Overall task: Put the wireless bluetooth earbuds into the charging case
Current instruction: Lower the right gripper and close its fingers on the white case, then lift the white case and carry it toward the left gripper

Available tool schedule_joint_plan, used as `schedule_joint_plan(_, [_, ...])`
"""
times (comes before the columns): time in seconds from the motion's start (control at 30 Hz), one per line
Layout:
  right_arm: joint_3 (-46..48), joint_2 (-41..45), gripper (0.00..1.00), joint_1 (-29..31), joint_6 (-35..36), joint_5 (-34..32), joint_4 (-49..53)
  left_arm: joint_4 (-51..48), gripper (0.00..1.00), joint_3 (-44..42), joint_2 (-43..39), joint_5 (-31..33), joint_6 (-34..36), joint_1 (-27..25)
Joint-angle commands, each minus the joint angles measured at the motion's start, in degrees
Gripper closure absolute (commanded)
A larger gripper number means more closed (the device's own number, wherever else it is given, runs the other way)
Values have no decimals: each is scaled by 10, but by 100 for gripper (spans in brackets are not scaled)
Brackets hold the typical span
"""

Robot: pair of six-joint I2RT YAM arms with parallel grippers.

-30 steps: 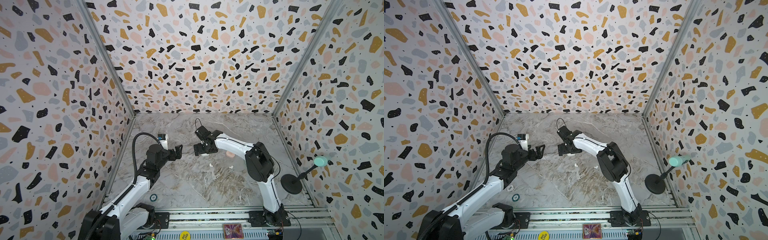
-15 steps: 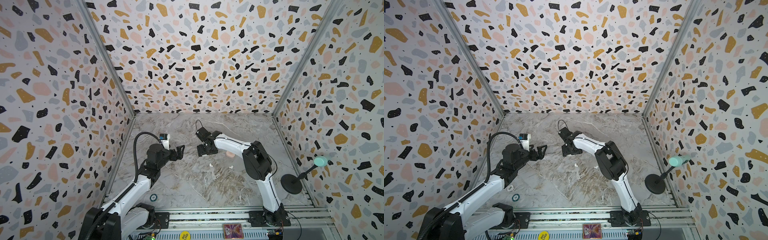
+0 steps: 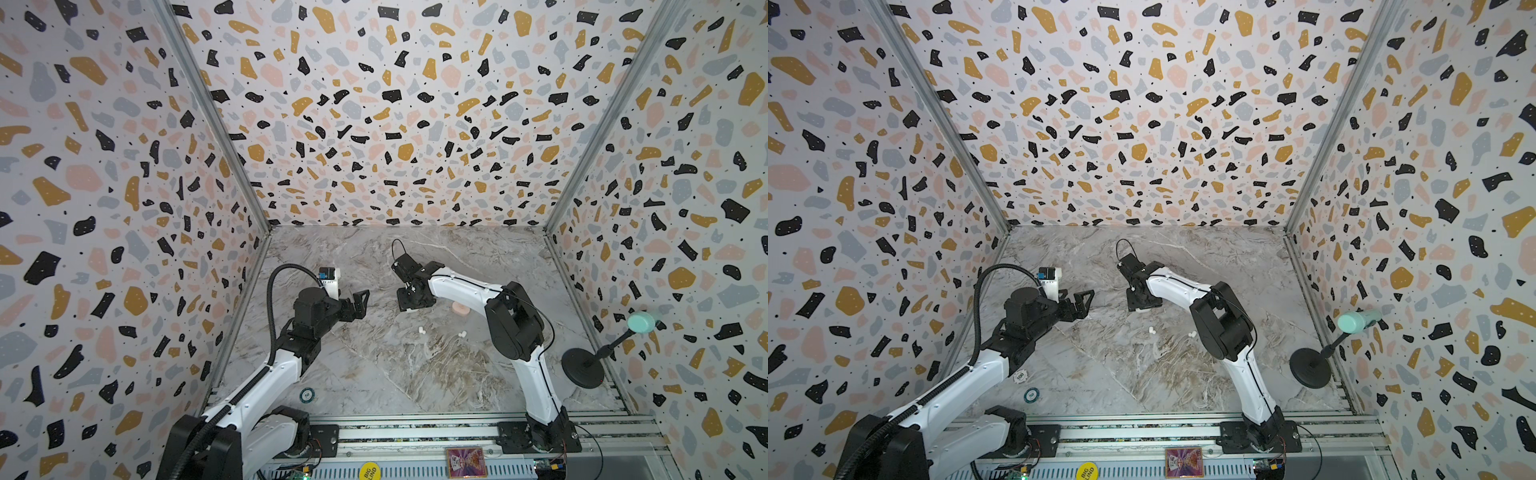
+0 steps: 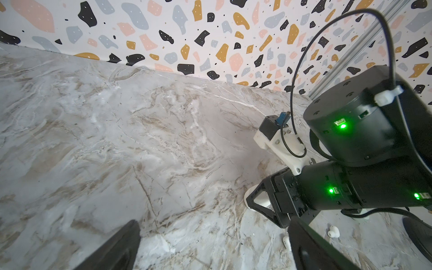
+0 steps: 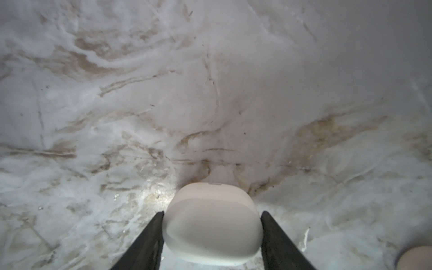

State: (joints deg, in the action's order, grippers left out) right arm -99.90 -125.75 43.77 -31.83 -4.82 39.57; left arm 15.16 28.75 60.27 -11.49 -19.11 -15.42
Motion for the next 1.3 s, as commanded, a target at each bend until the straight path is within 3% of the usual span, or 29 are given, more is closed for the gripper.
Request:
schedule_joint_plan(0.0, [-15,4,42,-1,5,-8,5,23,0,-1,-2,-5,-1,3])
schedule_joint_plan(0.37, [19,111,43,-9,12,32,16,57,0,-7,14,-48,12,-11])
schedule_joint_plan(0.63, [53,211,44,-23,23,82,44,42,0,24,44,-49,73,-86])
schedule_joint_plan(0.87, [43,278,44,-30,37,119,96,49,0,59,85,-56,183,-171])
schedule_joint_plan(1.0, [46,307,44,-30,42,139,119,104,0,59,109,-78,222,-198])
schedule_joint_plan(1.27, [78,347,44,-20,35,182,114,239,1,49,143,-132,244,-203])
